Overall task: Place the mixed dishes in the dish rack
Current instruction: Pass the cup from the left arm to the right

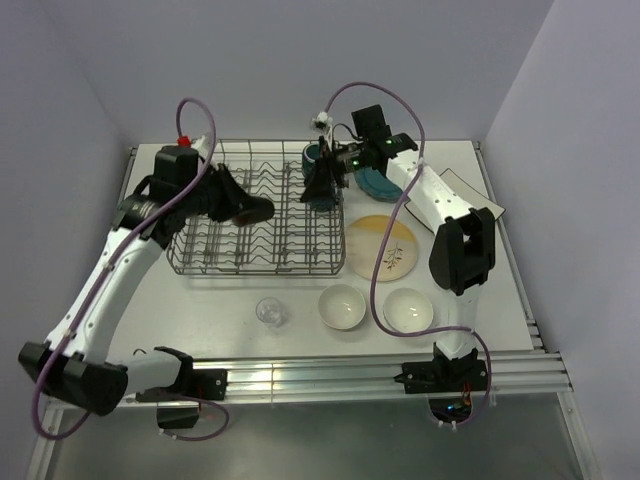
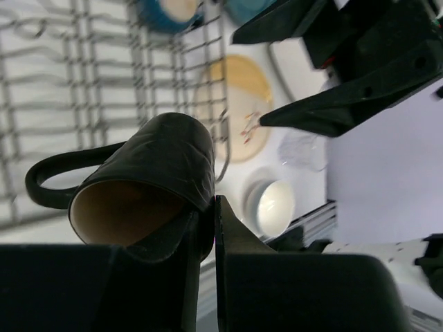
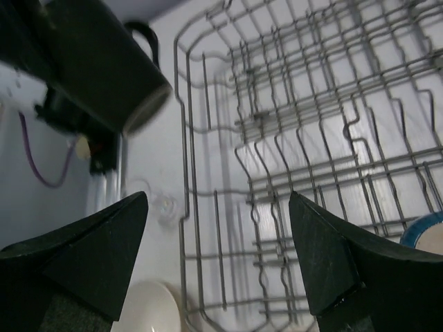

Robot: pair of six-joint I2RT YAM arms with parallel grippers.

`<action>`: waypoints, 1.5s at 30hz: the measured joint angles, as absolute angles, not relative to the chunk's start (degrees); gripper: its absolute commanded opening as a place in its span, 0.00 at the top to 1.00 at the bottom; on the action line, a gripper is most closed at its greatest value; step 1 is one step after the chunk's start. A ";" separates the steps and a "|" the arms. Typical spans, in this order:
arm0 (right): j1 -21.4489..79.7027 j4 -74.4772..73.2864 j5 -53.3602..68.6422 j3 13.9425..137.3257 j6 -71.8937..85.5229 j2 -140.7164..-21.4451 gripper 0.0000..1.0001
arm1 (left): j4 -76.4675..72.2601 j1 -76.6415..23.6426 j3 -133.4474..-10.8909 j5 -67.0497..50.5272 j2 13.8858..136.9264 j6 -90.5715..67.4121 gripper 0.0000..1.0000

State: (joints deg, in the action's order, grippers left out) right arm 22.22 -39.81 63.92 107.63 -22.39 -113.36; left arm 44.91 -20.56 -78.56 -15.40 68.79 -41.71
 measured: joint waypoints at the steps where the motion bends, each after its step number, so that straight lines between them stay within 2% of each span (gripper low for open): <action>1: 22.00 -36.14 64.12 107.11 -16.75 -113.36 0.08 | 41.28 -19.73 -78.59 -17.54 70.63 -41.89 1.00; 4: 20.43 -19.62 64.71 102.50 5.72 -113.08 0.00 | 31.62 -17.02 -77.47 -23.57 75.13 -44.12 1.00; 8: 16.99 7.55 63.09 92.47 34.41 -112.92 0.00 | 17.91 -13.23 -75.31 -31.44 80.53 -49.52 1.00; 11: 15.03 16.03 60.84 89.78 47.97 -112.97 0.00 | 9.30 -11.44 -75.16 -35.70 83.64 -54.08 1.00; 17: 15.62 26.24 57.65 89.65 64.86 -112.97 0.00 | -8.82 -10.20 -73.56 -43.68 86.94 -63.51 1.00; 22: 17.80 23.38 54.61 91.50 72.38 -113.43 0.00 | -17.19 -10.22 -72.97 -48.60 89.03 -67.40 1.00; 29: 19.66 23.86 53.36 91.59 82.08 -113.97 0.00 | -19.86 -10.22 -72.97 -51.59 91.11 -68.34 1.00; 32: 20.05 25.02 53.39 91.59 84.71 -113.97 0.04 | -20.73 -10.22 -72.97 -52.45 91.59 -68.42 1.00; 39: 20.51 26.39 53.08 91.13 87.88 -113.99 0.20 | -22.83 -10.02 -72.95 -54.00 92.66 -68.66 1.00; 45: 20.60 26.55 52.97 90.13 88.75 -114.06 0.25 | -22.85 -9.76 -72.97 -54.87 93.17 -68.16 1.00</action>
State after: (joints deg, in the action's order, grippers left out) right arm 20.60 26.55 52.97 90.13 88.75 -114.06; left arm -22.85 -9.76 -72.97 -54.87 93.17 -68.16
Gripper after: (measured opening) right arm 0.777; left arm 0.146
